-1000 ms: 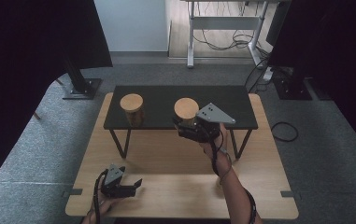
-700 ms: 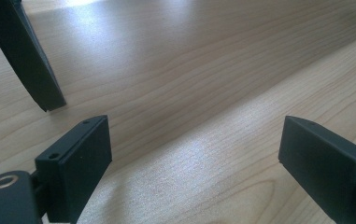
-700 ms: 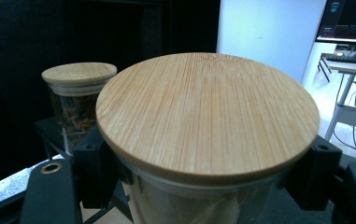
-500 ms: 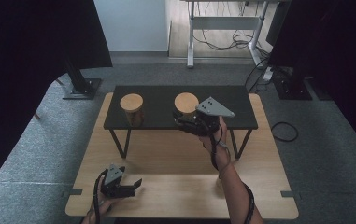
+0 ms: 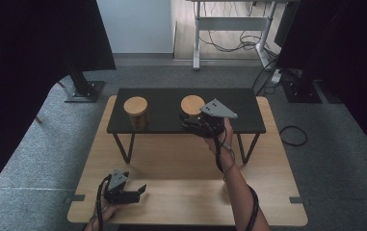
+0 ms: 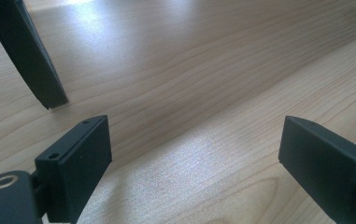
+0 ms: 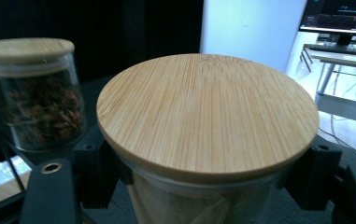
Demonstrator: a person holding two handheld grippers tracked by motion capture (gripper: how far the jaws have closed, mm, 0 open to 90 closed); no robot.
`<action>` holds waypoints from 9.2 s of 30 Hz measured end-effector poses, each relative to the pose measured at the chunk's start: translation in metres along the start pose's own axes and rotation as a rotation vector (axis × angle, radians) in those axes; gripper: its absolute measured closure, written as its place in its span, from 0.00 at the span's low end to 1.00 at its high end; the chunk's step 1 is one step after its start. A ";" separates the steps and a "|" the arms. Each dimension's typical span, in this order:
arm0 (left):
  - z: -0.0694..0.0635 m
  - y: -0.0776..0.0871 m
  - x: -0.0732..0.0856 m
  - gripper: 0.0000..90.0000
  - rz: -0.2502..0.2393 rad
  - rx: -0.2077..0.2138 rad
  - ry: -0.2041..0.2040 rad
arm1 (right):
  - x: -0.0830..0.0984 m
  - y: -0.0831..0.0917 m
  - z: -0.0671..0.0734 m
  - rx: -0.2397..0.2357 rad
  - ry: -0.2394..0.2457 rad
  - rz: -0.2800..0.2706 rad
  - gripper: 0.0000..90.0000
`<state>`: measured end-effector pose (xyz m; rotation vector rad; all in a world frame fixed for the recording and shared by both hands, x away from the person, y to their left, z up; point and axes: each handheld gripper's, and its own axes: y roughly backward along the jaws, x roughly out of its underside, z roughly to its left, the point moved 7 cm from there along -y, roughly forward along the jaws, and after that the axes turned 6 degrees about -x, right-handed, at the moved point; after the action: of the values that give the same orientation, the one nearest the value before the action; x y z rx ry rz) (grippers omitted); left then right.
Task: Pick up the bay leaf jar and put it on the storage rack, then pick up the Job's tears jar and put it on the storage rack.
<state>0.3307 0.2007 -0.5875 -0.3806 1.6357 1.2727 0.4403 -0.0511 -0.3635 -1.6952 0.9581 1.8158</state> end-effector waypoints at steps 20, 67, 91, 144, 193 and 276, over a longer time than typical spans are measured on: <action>-0.002 0.000 0.000 0.10 0.002 -0.008 -0.018 | 0.005 -0.010 -0.009 0.045 -0.025 0.010 0.27; -0.003 0.000 0.000 0.10 0.005 -0.011 -0.030 | 0.009 0.036 0.010 0.046 -0.012 -0.058 0.15; -0.004 -0.001 0.001 0.10 0.007 -0.012 -0.034 | 0.049 0.096 0.043 -0.018 -0.029 -0.132 0.15; -0.005 0.000 0.001 0.09 0.012 -0.010 -0.051 | 0.161 0.143 0.052 0.011 -0.112 0.019 0.13; 0.000 0.001 0.001 0.09 0.005 0.012 -0.015 | 0.196 0.190 0.003 0.020 -0.133 0.058 0.12; -0.004 -0.002 0.001 0.09 0.022 0.017 -0.046 | 0.245 0.138 -0.020 0.156 -0.105 0.294 0.27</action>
<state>0.3297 0.1971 -0.5896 -0.3210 1.6146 1.2740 0.3198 -0.1838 -0.5815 -1.4091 1.3217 1.9323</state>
